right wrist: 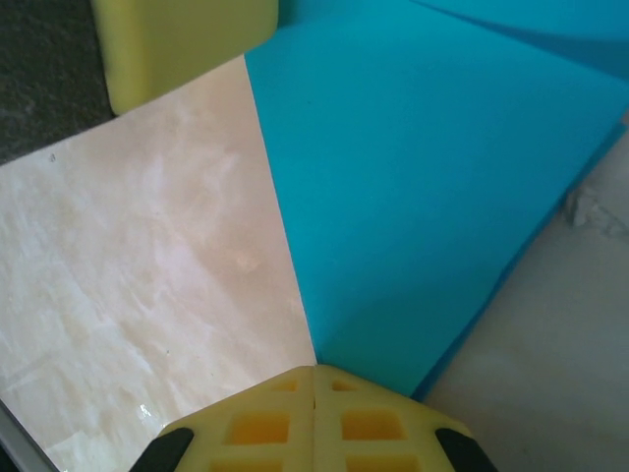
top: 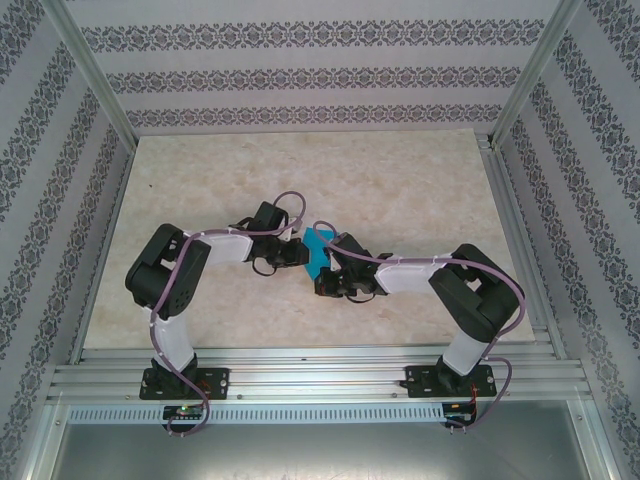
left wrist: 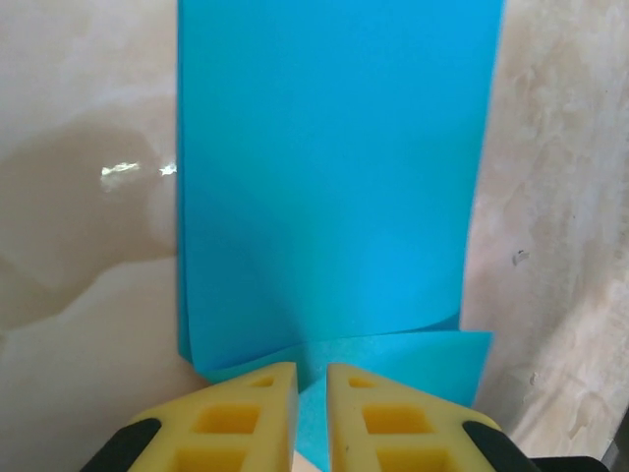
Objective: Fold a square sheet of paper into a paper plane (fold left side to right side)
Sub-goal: Third fold the triangle at the center of the table.
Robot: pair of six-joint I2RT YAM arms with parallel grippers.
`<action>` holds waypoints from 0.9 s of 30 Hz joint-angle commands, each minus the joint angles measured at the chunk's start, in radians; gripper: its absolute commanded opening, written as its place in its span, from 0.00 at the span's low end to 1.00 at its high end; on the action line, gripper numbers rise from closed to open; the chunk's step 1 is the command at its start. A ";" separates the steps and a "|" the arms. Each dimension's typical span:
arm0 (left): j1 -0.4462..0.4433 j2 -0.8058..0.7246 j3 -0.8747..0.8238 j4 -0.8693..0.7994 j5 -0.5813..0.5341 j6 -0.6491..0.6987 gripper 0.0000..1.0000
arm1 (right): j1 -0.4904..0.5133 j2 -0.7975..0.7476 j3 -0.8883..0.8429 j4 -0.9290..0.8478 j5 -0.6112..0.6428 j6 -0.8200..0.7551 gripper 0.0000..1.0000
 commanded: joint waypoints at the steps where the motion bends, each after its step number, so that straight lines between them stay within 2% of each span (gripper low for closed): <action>1: -0.007 0.033 0.020 -0.029 -0.073 0.033 0.17 | 0.014 -0.058 -0.029 -0.117 0.034 0.038 0.02; 5: -0.017 0.032 0.025 -0.056 -0.102 0.043 0.17 | 0.007 -0.149 -0.020 -0.097 0.071 0.127 0.03; 9: -0.025 0.037 0.023 -0.051 -0.108 0.040 0.17 | 0.002 -0.160 -0.025 -0.010 0.103 0.247 0.02; 20: -0.033 0.045 0.027 -0.049 -0.118 0.031 0.17 | 0.006 0.016 0.116 0.031 0.114 0.315 0.00; 27: -0.034 0.046 0.027 -0.052 -0.118 0.028 0.17 | 0.011 0.091 0.132 0.061 0.136 0.332 0.00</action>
